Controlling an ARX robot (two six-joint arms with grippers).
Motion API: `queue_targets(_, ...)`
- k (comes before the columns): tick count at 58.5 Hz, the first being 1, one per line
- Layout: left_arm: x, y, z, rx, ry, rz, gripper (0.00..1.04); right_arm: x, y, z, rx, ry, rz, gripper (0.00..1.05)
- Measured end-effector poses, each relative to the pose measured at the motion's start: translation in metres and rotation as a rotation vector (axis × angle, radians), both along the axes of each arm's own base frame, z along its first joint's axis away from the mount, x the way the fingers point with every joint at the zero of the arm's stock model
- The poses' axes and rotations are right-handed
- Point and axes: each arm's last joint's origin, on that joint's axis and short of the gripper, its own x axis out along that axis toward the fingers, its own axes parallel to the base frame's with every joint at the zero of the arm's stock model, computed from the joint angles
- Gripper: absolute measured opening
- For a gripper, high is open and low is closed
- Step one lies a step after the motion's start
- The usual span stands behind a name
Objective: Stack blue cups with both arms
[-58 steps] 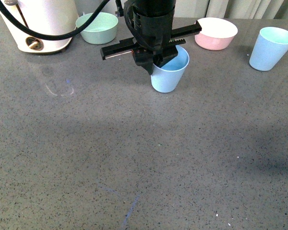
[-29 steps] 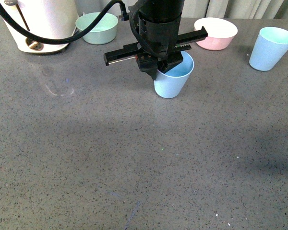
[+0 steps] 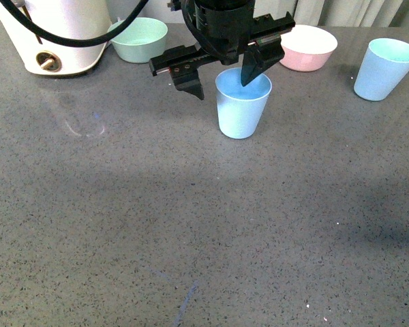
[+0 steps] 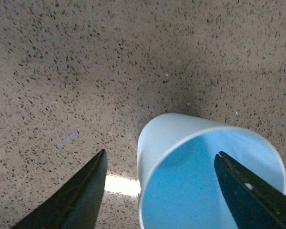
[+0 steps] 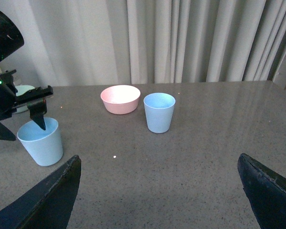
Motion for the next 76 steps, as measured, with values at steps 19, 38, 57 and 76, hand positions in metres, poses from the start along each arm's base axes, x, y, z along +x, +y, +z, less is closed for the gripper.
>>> queue_targets(19,0.007,0.023,0.006,-0.021,-0.027,0.033,0.96,0.0,0.0,0.0,0.0,0.0,0.0,0.96)
queue_targets(38,-0.048,0.057,0.079,-0.115,-0.152,0.034,0.96,0.0,0.0,0.0,0.0,0.0,0.0,0.96)
queue_targets(57,-0.047,0.142,0.109,-0.058,-0.406,0.146,0.96,0.0,0.0,0.0,0.0,0.0,0.0,0.96)
queue_targets(76,-0.185,0.235,0.132,0.288,-1.17,-0.034,0.5,0.0,0.0,0.0,0.0,0.0,0.0,0.96)
